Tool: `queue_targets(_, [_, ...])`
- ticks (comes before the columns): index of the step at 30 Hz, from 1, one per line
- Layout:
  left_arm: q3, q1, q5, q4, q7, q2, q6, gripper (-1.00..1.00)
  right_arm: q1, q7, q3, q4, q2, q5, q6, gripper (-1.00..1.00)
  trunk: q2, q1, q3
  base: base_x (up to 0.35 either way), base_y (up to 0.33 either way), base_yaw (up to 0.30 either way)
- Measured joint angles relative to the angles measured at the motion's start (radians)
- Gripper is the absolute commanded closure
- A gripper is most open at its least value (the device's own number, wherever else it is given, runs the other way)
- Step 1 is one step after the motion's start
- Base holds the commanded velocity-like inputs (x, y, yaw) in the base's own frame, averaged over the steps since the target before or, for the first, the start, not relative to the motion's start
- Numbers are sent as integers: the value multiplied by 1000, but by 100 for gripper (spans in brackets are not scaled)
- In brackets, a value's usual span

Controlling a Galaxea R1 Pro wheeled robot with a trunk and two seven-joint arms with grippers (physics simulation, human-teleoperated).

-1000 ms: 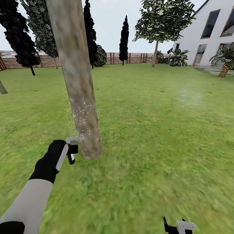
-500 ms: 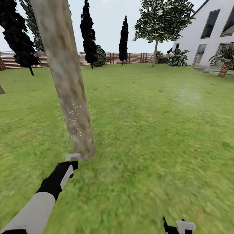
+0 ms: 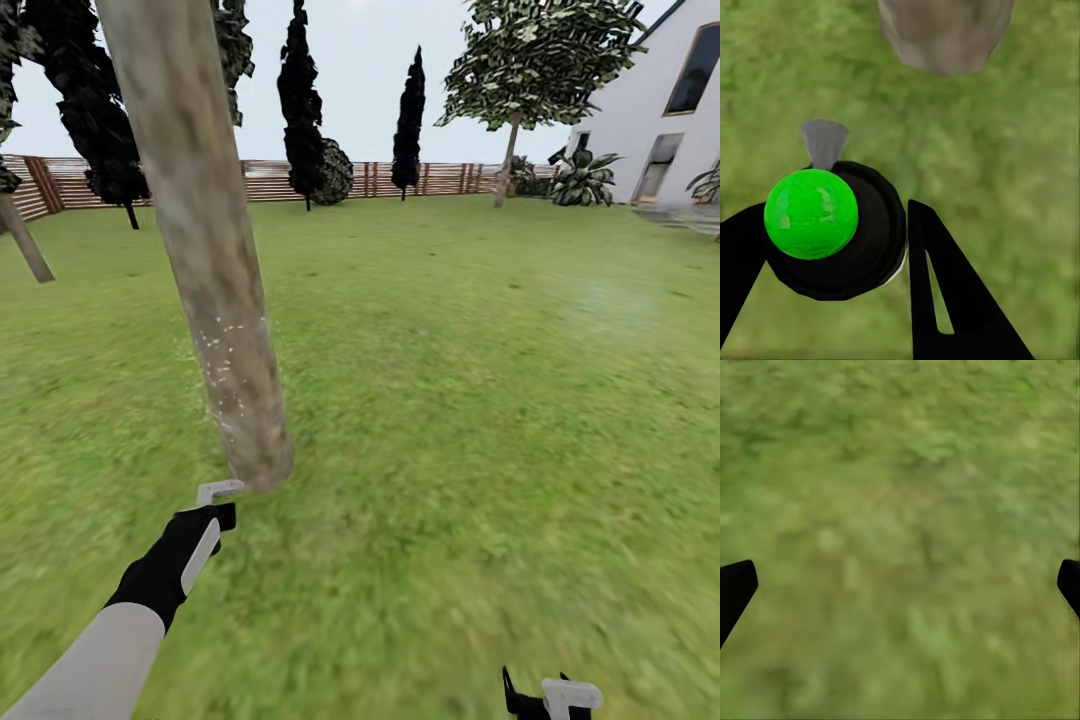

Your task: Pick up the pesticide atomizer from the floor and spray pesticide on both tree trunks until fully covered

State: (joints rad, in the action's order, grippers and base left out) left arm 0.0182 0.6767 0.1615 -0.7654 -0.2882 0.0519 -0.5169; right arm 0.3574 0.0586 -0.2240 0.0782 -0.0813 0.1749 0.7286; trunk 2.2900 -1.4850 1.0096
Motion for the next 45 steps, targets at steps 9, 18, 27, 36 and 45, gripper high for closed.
queue_targets(9, [-1,0,0,0,0,-1,0,100,0,0,0,-1,0,0,0,-100,0,0,0,150,-269,49])
queue_targets(18, [-1,0,0,0,0,-1,0,100,0,0,0,-1,0,0,0,-100,0,0,0,131,-269,137])
queue_targets(27, [-1,1,0,0,0,-1,0,100,0,0,0,-1,0,0,0,-100,0,0,0,104,-269,278])
queue_targets(36, [-1,0,-1,0,0,-1,0,100,0,0,0,-2,0,0,0,-100,0,0,0,88,-269,95])
queue_targets(45, [-1,0,-3,0,0,-4,0,100,0,0,0,-2,0,0,0,-100,0,0,0,86,-269,214])
